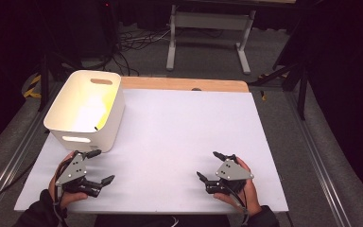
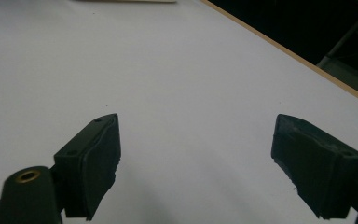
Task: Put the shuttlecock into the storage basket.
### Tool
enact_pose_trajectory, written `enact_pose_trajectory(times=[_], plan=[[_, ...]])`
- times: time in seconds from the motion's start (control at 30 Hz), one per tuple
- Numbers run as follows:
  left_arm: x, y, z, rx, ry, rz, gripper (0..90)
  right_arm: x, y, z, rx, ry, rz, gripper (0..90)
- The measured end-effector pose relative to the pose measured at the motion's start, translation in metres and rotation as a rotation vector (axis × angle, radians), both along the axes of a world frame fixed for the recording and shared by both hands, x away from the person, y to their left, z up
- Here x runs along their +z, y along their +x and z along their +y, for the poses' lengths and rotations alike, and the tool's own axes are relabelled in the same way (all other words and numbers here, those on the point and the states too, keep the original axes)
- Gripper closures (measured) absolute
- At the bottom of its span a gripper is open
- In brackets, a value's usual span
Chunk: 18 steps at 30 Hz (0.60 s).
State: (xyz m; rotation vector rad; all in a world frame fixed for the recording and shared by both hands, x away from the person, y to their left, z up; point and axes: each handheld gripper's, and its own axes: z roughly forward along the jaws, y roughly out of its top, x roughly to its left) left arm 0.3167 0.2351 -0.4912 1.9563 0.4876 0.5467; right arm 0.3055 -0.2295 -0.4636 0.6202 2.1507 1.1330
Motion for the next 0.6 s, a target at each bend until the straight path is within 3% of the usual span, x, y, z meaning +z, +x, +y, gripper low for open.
enact_pose_trajectory(times=[0.6], plan=[[0.0002, 0.0017, 0.0003, 0.007, -0.001, 0.004, 5.3, -0.0009, 0.0011, -0.0015, -0.005, -0.003, 0.002, 17.2]])
